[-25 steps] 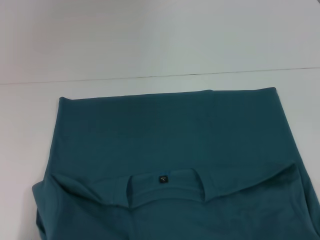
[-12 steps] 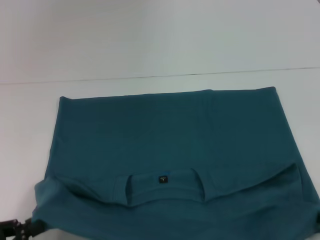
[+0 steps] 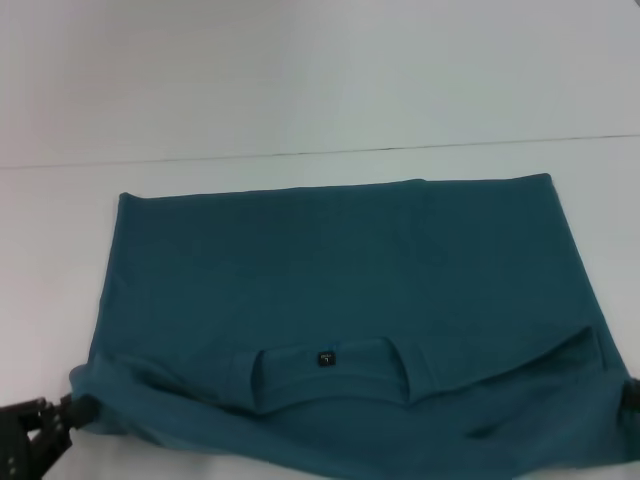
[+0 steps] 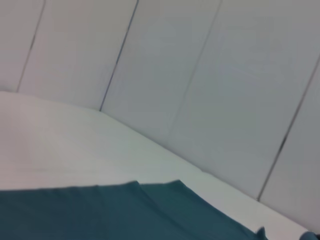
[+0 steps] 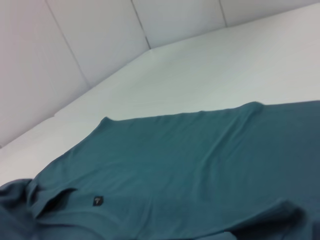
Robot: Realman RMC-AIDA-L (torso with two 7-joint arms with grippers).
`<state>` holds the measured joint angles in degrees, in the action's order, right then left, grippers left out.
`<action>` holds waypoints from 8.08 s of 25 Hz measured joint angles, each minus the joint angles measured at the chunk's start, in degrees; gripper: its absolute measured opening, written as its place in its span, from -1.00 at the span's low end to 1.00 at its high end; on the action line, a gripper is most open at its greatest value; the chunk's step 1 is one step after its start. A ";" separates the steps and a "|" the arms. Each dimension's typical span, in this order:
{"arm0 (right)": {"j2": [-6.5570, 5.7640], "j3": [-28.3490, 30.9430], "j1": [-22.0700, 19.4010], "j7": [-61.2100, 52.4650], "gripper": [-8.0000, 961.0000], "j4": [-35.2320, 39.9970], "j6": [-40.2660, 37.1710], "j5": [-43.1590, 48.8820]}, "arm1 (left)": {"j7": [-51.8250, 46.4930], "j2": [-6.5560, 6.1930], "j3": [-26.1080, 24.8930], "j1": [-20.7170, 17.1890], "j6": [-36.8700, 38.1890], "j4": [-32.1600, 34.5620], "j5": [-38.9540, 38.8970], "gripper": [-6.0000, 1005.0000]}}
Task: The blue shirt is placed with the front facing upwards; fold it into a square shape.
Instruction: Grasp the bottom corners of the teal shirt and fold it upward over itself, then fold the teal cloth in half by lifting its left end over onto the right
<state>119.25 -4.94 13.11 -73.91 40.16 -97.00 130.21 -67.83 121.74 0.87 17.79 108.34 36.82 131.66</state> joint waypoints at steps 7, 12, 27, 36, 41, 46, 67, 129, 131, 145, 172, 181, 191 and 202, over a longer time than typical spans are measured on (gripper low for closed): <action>-0.04 2.33 1.98 -0.52 -0.92 -0.09 1.26 -0.53 | -1.38 -0.55 -0.60 2.62 -5.25 -3.37 -2.80 -0.92; 0.02 3.67 3.29 -1.20 -0.92 -0.12 2.79 -0.71 | -1.53 -0.80 -0.57 4.60 -8.56 -5.36 -3.62 -0.92; 0.12 4.68 9.16 -2.81 -0.92 -2.42 11.60 -2.19 | -0.85 -0.89 -0.43 7.01 -17.75 -8.52 -10.03 -0.92; -0.11 4.69 13.35 -3.00 -0.92 -2.40 16.02 -2.47 | -1.30 -0.51 0.71 10.04 -24.89 -10.62 -10.48 -0.92; -0.52 4.39 14.67 -3.55 -0.92 -2.04 18.32 -3.98 | -1.39 -0.41 0.73 11.85 -27.83 -11.28 -10.52 -0.92; -0.97 4.33 16.18 -4.56 -0.92 -1.70 19.50 -4.18 | -1.41 -0.41 0.67 13.42 -29.16 -11.29 -10.55 -0.92; -1.80 -0.74 22.39 -6.22 -0.92 -2.56 31.01 -6.53 | -1.41 -0.49 3.77 19.87 -41.73 -12.55 -15.56 -0.92; -0.12 -14.31 30.67 10.89 0.07 -14.32 65.18 -20.04 | 8.79 2.00 4.48 29.47 -70.73 -18.23 -25.61 -0.32; 0.02 -14.42 30.48 10.88 0.25 -14.16 65.33 -20.41 | 8.64 1.93 4.52 29.35 -70.67 -18.16 -25.61 -0.20; -0.23 -15.19 25.58 2.83 0.91 -8.80 51.53 -21.17 | -8.85 -1.09 12.52 25.82 -56.97 -14.84 -25.19 0.66; -2.65 -26.37 11.62 -32.65 0.96 12.83 26.33 -3.95 | -43.59 -1.70 23.41 17.27 -34.97 4.71 -5.64 0.69; -2.29 -26.36 12.11 -35.55 0.96 12.65 29.09 -0.29 | -49.17 -1.75 25.93 17.76 -38.93 5.49 -2.74 0.69; -3.85 -26.34 12.08 -40.10 0.96 12.93 28.81 1.36 | -52.13 -2.03 26.78 18.84 -39.70 5.93 0.54 0.69; -3.53 -26.62 12.12 -39.78 0.96 12.59 29.76 1.37 | -56.77 -2.24 28.50 19.90 -45.59 5.40 1.95 0.69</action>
<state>115.72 -31.56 25.23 -113.69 52.75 -67.24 131.58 -124.60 119.50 29.37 37.70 62.74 42.22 133.61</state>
